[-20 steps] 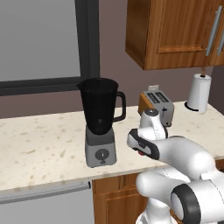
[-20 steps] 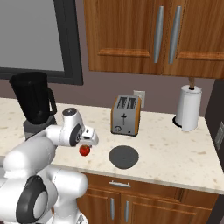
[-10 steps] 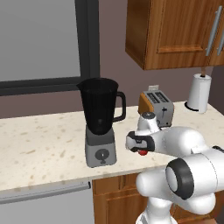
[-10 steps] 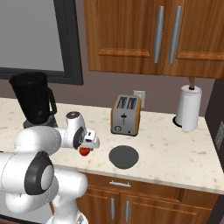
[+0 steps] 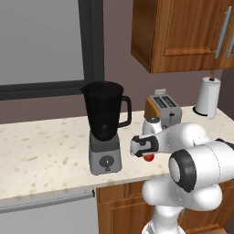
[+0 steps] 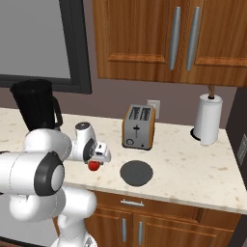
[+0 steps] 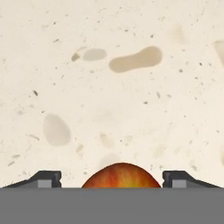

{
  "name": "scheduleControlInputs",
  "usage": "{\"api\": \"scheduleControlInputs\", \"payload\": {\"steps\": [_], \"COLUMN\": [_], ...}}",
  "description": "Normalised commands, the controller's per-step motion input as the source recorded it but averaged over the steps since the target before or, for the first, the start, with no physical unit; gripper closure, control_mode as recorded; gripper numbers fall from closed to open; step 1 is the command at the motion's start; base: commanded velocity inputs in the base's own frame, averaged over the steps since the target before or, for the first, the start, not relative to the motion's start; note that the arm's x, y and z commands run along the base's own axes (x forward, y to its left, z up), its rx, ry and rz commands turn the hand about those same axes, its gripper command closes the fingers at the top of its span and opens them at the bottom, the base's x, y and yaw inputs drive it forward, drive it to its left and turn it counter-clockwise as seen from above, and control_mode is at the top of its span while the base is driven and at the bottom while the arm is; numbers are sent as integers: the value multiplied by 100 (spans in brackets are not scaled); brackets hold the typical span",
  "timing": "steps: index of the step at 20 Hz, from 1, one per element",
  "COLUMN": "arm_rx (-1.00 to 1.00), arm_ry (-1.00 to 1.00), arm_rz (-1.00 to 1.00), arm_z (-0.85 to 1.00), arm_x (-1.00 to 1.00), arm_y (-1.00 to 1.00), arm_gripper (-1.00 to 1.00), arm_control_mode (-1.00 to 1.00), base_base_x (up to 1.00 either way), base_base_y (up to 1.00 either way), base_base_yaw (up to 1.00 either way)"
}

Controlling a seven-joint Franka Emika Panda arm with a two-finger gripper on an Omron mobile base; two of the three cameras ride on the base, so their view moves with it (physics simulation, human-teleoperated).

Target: Open the blender lid, put the apple in the blender, close the lid, and start the blender.

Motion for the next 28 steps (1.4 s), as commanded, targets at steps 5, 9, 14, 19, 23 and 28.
{"api": "scheduleControlInputs", "payload": {"steps": [5, 9, 14, 19, 23, 28], "arm_rx": [2, 6, 6, 0, 0, 0], "arm_ry": [0, -3, -12, -22, -25, -29], "arm_rz": [0, 0, 0, 0, 0, 0], "arm_z": [-37, -21, 4, 63, 82, 91], "arm_x": [-36, -59, -35, 0, -19, -52], "arm_y": [0, 0, -8, -2, 0, 0], "arm_gripper": [100, 100, 100, 100, 100, 100], "arm_control_mode": [-100, -100, -100, -100, -100, -100], "base_base_x": [0, 0, 0, 0, 0, 0], "base_base_y": [0, 0, 0, 0, 0, 0], "base_base_yaw": [0, 0, 0, 0, 0, 0]}}
